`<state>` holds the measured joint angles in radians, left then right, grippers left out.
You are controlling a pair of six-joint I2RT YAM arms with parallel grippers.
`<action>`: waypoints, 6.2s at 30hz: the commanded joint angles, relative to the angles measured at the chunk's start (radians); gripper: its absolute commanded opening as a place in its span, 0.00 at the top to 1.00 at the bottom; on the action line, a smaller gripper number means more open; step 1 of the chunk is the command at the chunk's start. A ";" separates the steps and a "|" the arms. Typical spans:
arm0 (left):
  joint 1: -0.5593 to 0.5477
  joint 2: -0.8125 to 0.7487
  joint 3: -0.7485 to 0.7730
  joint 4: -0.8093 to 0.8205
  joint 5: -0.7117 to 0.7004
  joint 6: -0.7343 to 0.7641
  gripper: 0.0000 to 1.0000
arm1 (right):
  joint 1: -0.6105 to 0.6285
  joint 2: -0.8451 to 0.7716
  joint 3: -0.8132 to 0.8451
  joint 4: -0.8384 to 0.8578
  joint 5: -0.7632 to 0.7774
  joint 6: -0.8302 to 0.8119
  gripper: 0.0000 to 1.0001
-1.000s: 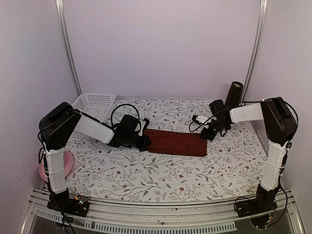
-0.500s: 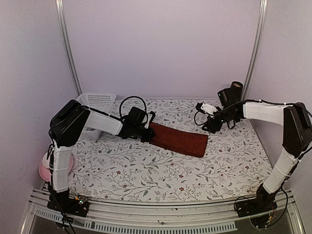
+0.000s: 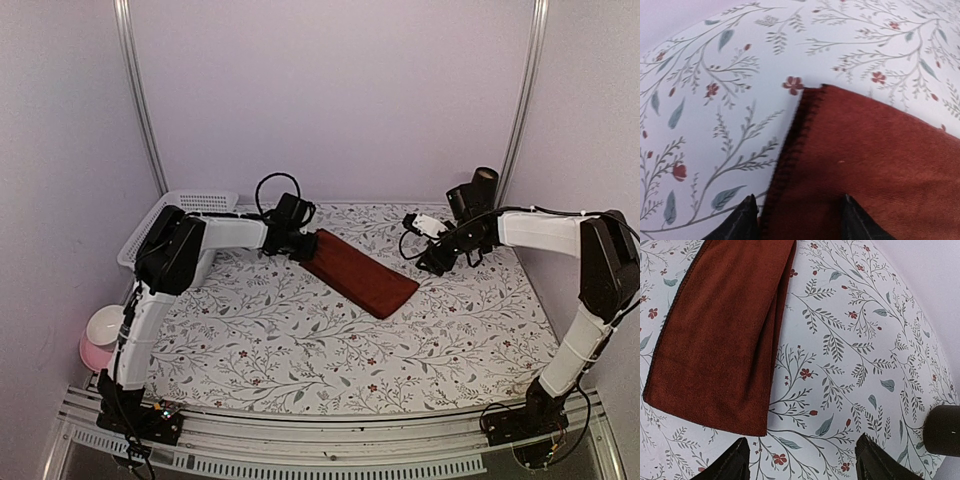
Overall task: Roll the towels
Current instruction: Rotate the towel at the center of the board, then move the towel to the center of the board.
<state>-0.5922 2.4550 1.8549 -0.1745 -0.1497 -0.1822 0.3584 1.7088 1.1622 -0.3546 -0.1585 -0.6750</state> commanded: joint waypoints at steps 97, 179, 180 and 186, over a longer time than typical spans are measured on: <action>-0.085 -0.026 -0.171 0.098 0.238 -0.035 0.79 | -0.091 -0.026 -0.052 0.102 0.101 0.042 0.01; -0.429 -1.175 -1.497 0.788 -0.073 0.626 0.03 | 0.352 0.350 0.405 0.123 0.225 0.157 0.01; -0.433 -1.167 -1.490 0.780 -0.077 0.626 0.03 | 0.353 0.357 0.412 0.122 0.220 0.171 0.01; -0.449 -1.130 -1.472 0.779 -0.090 0.628 0.03 | 0.353 0.393 0.376 0.132 0.189 0.202 0.01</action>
<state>-1.0153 1.3048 0.3576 0.6010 -0.2291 0.4519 0.7120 2.0521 1.5509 -0.1837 0.0677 -0.5072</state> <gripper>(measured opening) 0.973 0.988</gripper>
